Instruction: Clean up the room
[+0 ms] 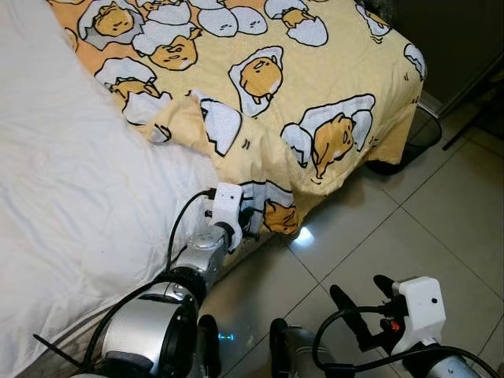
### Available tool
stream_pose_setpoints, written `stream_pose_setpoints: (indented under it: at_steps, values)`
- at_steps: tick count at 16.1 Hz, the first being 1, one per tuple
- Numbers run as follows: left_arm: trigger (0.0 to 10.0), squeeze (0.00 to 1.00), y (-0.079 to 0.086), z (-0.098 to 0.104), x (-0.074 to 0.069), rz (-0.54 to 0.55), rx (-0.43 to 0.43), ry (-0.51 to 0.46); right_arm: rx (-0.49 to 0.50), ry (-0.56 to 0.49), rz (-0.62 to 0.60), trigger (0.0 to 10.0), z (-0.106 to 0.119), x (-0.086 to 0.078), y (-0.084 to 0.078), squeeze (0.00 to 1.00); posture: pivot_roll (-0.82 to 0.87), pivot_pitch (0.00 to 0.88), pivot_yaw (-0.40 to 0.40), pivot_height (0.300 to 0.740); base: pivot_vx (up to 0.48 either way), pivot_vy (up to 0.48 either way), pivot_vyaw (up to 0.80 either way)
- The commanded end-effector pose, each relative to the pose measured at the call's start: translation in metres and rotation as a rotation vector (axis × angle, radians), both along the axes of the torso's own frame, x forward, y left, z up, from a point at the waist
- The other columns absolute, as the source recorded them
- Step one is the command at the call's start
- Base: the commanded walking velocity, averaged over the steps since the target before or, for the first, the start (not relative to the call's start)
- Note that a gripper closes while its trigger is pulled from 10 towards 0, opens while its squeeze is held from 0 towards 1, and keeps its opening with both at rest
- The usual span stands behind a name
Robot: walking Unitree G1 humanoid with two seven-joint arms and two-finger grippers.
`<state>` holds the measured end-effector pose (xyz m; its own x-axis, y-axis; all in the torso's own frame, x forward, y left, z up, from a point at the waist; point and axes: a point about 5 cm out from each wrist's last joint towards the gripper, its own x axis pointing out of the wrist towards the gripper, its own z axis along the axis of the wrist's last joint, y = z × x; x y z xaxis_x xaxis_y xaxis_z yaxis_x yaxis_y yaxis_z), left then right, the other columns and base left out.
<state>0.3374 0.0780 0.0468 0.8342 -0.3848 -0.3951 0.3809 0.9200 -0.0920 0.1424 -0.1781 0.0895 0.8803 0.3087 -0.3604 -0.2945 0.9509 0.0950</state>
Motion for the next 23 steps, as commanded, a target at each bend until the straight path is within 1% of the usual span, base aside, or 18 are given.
stream_pose_setpoints:
  at_steps: [1,2,4,5,6,7,10,12,14,15,16,17,18,19,20,21,22,23]
  values:
    - [0.0,0.00,-0.003,-0.007,-0.007,-0.061,0.031,0.005,0.004,0.027,-0.001,10.0,-0.004,-0.003,0.000,0.00,-0.32,0.236,-0.066,0.740,0.000,0.000,0.00]
    - [0.0,0.00,0.000,-0.010,-0.009,-0.077,0.040,0.009,0.004,0.025,-0.001,10.0,-0.004,-0.002,0.000,0.00,-0.32,0.233,-0.063,0.740,0.000,0.000,0.00]
    - [0.0,0.00,0.015,-0.023,-0.019,-0.105,0.067,0.029,0.003,0.020,-0.004,10.0,-0.004,0.000,-0.002,0.00,-0.31,0.229,-0.060,0.740,0.000,0.000,0.00]
    - [0.0,0.00,0.019,-0.026,-0.022,-0.115,0.078,0.032,0.003,0.020,-0.005,10.0,-0.004,0.000,-0.002,0.00,-0.31,0.229,-0.060,0.740,0.000,0.000,0.00]
    - [0.0,0.00,0.026,-0.039,-0.035,-0.164,0.109,0.042,0.001,0.021,-0.006,10.0,-0.006,0.001,-0.003,0.00,-0.30,0.226,-0.059,0.740,0.000,0.000,0.00]
    - [0.0,0.00,0.027,-0.041,-0.038,-0.174,0.114,0.045,0.001,0.021,-0.006,10.0,-0.006,0.001,-0.003,0.00,-0.30,0.225,-0.059,0.740,0.000,0.000,0.00]
    - [0.0,0.00,0.023,-0.054,-0.057,-0.285,0.107,0.042,0.013,0.026,0.024,10.0,-0.007,0.002,-0.001,0.00,-0.29,0.211,-0.060,0.740,0.000,0.000,0.00]
    - [0.0,0.00,0.018,-0.059,-0.066,-0.368,0.138,0.028,0.039,0.064,0.135,10.0,-0.007,-0.006,0.004,0.00,-0.28,0.208,-0.061,0.740,0.000,0.000,0.00]
    - [0.0,0.00,0.016,-0.065,-0.076,-0.438,0.160,0.033,0.035,0.094,0.197,10.0,-0.007,-0.012,0.000,0.00,-0.29,0.205,-0.064,0.740,0.000,0.000,0.00]
    - [0.0,0.00,0.014,-0.069,-0.082,-0.465,0.161,0.042,0.031,0.094,0.201,10.0,-0.006,-0.012,-0.002,0.00,-0.29,0.204,-0.063,0.740,0.000,0.000,0.00]
    - [0.0,0.00,0.009,-0.078,-0.098,-0.540,0.169,0.057,0.024,0.089,0.202,10.0,-0.005,-0.011,-0.005,0.00,-0.30,0.202,-0.063,0.740,0.000,0.000,0.00]
    - [0.0,0.00,0.007,-0.082,-0.107,-0.584,0.185,0.062,0.023,0.087,0.205,10.0,-0.005,-0.010,-0.005,0.00,-0.30,0.202,-0.063,0.740,0.000,0.000,0.00]
    - [0.0,0.00,0.006,-0.084,-0.110,-0.600,0.193,0.061,0.024,0.087,0.208,10.0,-0.004,-0.010,-0.005,0.00,-0.30,0.202,-0.063,0.740,0.000,0.000,0.00]
    - [0.0,0.00,0.005,-0.092,-0.124,-0.655,0.238,0.071,0.025,0.086,0.212,10.0,-0.004,-0.010,-0.004,0.00,-0.30,0.200,-0.064,0.740,0.000,0.000,0.00]
    - [0.0,0.00,0.006,-0.099,-0.134,-0.677,0.259,0.089,0.025,0.087,0.215,10.0,-0.005,-0.010,-0.004,0.00,-0.29,0.200,-0.066,0.740,0.000,0.000,0.00]
    - [0.0,0.00,0.006,-0.101,-0.137,-0.674,0.271,0.098,0.025,0.089,0.215,10.0,-0.005,-0.010,-0.004,0.00,-0.29,0.199,-0.067,0.740,0.000,0.000,0.00]
    - [0.3,0.00,0.005,-0.104,-0.139,-0.660,0.298,0.107,0.023,0.092,0.219,10.0,-0.006,-0.011,-0.004,0.00,-0.29,0.198,-0.071,0.740,0.000,0.000,0.00]
    - [9.9,0.00,0.003,-0.104,-0.137,-0.640,0.318,0.108,0.021,0.095,0.226,10.0,-0.007,-0.011,-0.003,0.00,-0.29,0.197,-0.075,0.740,0.000,0.000,0.00]
